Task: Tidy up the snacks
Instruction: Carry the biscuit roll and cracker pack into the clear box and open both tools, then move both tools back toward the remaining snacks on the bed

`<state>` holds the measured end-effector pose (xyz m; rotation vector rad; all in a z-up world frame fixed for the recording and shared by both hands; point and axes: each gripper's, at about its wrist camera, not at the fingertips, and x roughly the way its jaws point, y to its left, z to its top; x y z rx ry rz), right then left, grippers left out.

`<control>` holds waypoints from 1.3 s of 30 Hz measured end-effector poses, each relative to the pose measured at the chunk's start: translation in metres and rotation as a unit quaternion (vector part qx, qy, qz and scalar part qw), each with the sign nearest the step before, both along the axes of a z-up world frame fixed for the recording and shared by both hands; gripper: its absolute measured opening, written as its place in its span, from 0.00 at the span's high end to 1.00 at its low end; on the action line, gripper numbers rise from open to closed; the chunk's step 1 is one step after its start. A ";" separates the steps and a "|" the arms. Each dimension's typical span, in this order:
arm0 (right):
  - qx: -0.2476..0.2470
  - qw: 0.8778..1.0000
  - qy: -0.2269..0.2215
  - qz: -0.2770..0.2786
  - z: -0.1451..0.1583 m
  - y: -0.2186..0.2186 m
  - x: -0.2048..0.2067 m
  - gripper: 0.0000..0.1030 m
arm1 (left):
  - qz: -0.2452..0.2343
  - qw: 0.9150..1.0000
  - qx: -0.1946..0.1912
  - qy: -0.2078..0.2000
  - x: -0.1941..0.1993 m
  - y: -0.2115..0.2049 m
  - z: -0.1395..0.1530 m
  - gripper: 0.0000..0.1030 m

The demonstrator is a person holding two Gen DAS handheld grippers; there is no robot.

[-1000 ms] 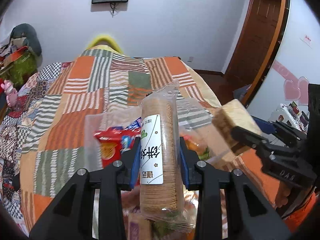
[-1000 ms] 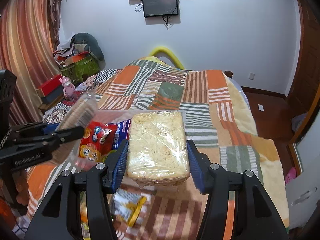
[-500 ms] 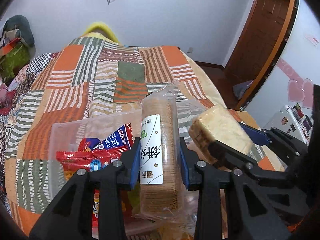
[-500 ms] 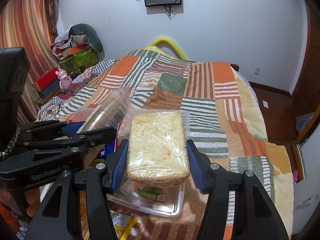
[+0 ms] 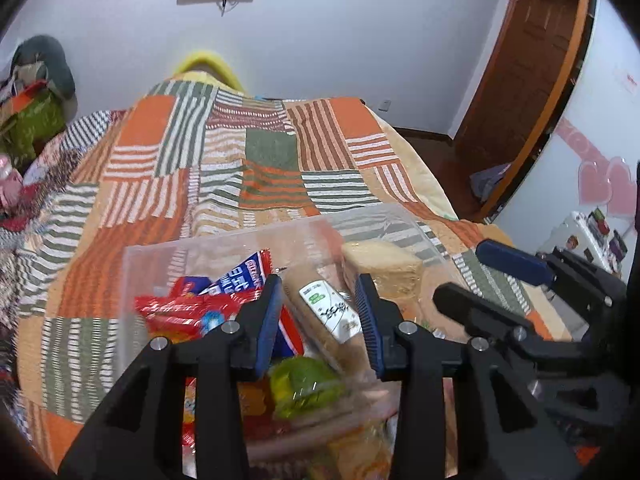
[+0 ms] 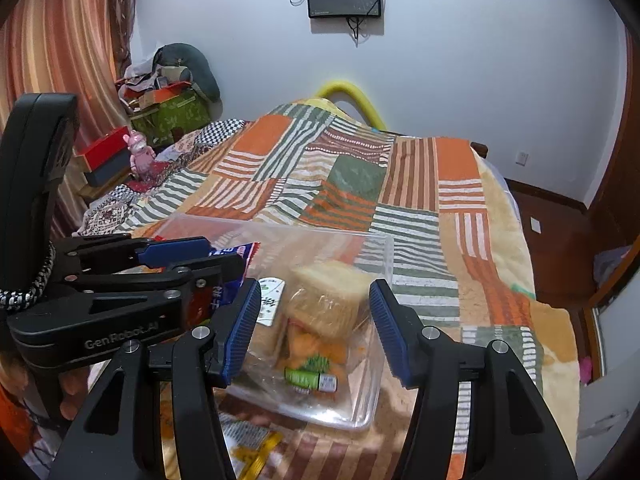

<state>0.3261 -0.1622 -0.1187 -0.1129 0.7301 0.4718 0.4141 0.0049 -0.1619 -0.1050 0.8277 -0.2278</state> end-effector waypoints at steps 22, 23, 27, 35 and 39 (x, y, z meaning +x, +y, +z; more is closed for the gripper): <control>0.006 0.999 0.034 0.011 -0.015 0.005 -0.073 0.46 | 0.012 0.998 0.048 0.044 -0.138 0.056 -0.024 0.51; 0.006 0.999 0.040 0.014 -0.020 0.006 -0.075 0.45 | 0.013 0.998 0.047 0.050 -0.139 0.057 -0.029 0.51; 0.006 0.998 0.062 0.020 -0.035 0.016 -0.079 0.45 | 0.013 0.996 0.044 0.077 -0.144 0.061 -0.053 0.50; 0.023 0.995 0.091 0.035 -0.053 0.041 -0.072 0.45 | 0.015 0.993 0.015 0.120 -0.138 0.066 -0.089 0.50; 0.013 0.994 0.100 0.039 -0.062 0.050 -0.067 0.45 | 0.018 0.992 -0.003 0.123 -0.138 0.072 -0.099 0.50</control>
